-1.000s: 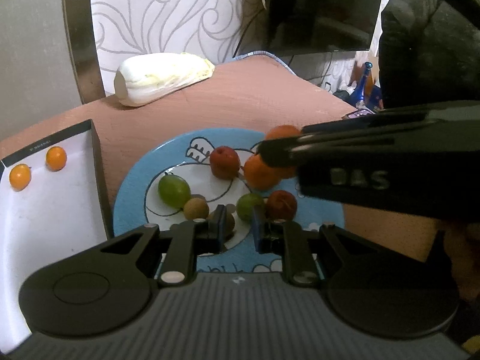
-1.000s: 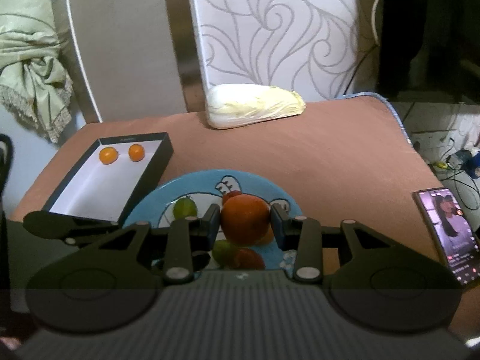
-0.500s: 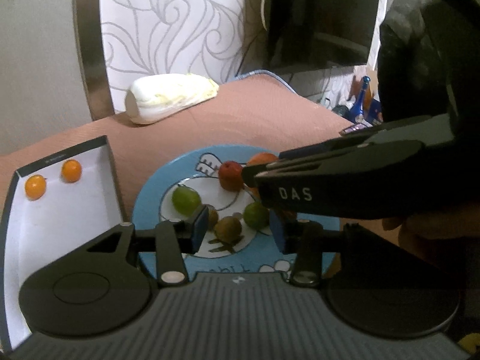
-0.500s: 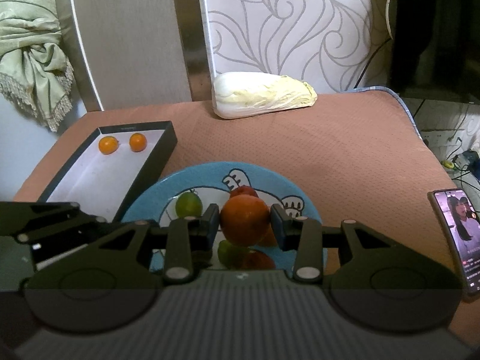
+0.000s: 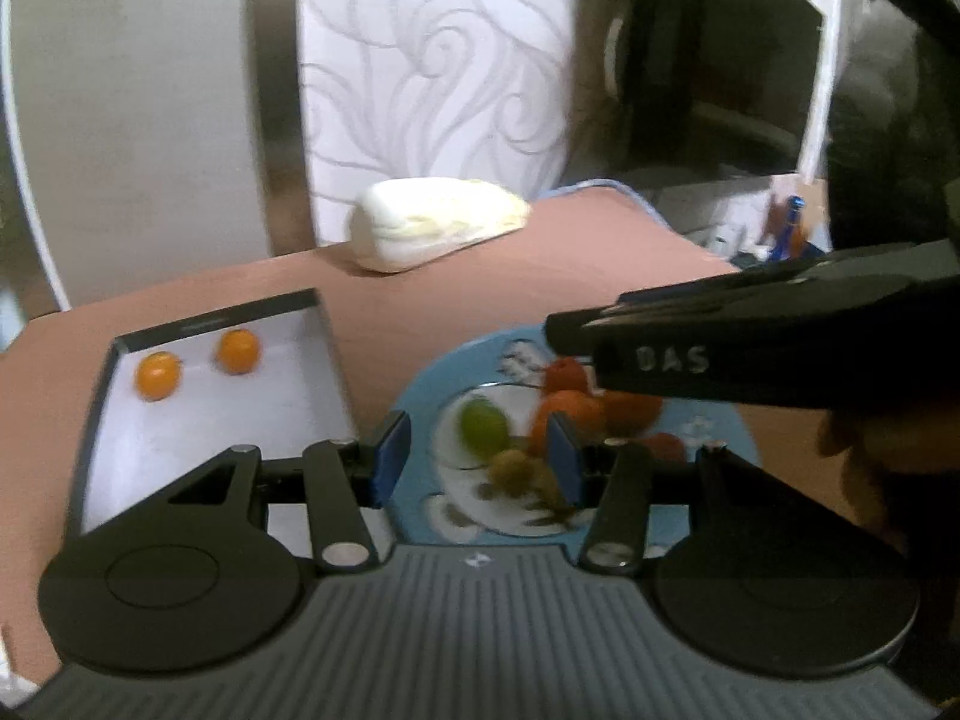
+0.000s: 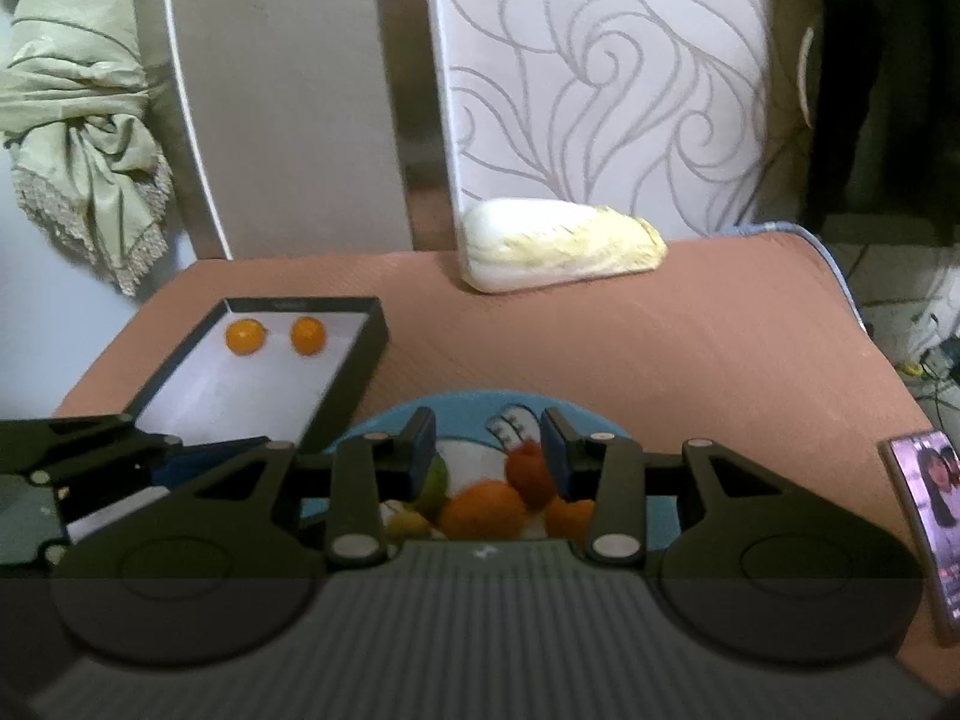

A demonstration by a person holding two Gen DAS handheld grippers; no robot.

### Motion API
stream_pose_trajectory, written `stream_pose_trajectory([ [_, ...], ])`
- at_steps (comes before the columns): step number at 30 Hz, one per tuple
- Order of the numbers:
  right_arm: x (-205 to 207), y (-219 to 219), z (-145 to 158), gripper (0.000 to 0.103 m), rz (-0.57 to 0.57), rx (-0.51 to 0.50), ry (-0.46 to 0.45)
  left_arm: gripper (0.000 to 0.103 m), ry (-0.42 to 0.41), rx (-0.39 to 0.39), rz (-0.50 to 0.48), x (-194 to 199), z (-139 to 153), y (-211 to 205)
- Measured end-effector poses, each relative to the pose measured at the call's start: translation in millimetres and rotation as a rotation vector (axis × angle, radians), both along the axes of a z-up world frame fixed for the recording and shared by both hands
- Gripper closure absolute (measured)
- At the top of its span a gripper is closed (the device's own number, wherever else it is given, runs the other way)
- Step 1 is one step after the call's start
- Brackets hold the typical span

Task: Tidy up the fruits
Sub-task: 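Lower the orange tomato onto the blue plate and open the right gripper, then move the right gripper to the tray and grasp an orange tangerine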

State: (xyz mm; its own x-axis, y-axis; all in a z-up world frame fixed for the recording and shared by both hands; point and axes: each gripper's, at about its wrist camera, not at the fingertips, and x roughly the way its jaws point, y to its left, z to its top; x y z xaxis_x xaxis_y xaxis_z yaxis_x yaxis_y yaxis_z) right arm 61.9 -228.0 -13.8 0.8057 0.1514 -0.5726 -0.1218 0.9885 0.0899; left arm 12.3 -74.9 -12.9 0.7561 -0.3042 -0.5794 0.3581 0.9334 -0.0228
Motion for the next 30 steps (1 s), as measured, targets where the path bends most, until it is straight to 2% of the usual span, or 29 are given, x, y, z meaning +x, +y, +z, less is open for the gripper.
stream_pose_trajectory([
  [5, 19, 22, 5, 0.062, 0.057, 0.014, -0.003, 0.047, 0.012, 0.014, 0.082, 8, -2, 24],
  [10, 48, 58, 9, 0.062, 0.161, 0.027, -0.008, 0.047, 0.014, 0.028, 0.164, 11, -4, 52],
  [15, 79, 94, 2, 0.063, 0.237, 0.039, 0.012, 0.047, 0.02, 0.043, 0.239, 13, -6, 80],
  [18, 98, 109, -7, 0.063, 0.249, 0.037, 0.044, 0.047, 0.019, 0.05, 0.272, 12, -4, 93],
  [22, 125, 126, -24, 0.063, 0.237, 0.007, 0.091, 0.04, 0.005, 0.058, 0.294, 12, -3, 106],
  [26, 146, 138, -39, 0.063, 0.216, -0.046, 0.125, 0.04, -0.015, 0.077, 0.29, 11, -2, 110],
  [30, 161, 144, -49, 0.063, 0.217, -0.047, 0.163, 0.04, -0.023, 0.086, 0.289, 14, -3, 113],
])
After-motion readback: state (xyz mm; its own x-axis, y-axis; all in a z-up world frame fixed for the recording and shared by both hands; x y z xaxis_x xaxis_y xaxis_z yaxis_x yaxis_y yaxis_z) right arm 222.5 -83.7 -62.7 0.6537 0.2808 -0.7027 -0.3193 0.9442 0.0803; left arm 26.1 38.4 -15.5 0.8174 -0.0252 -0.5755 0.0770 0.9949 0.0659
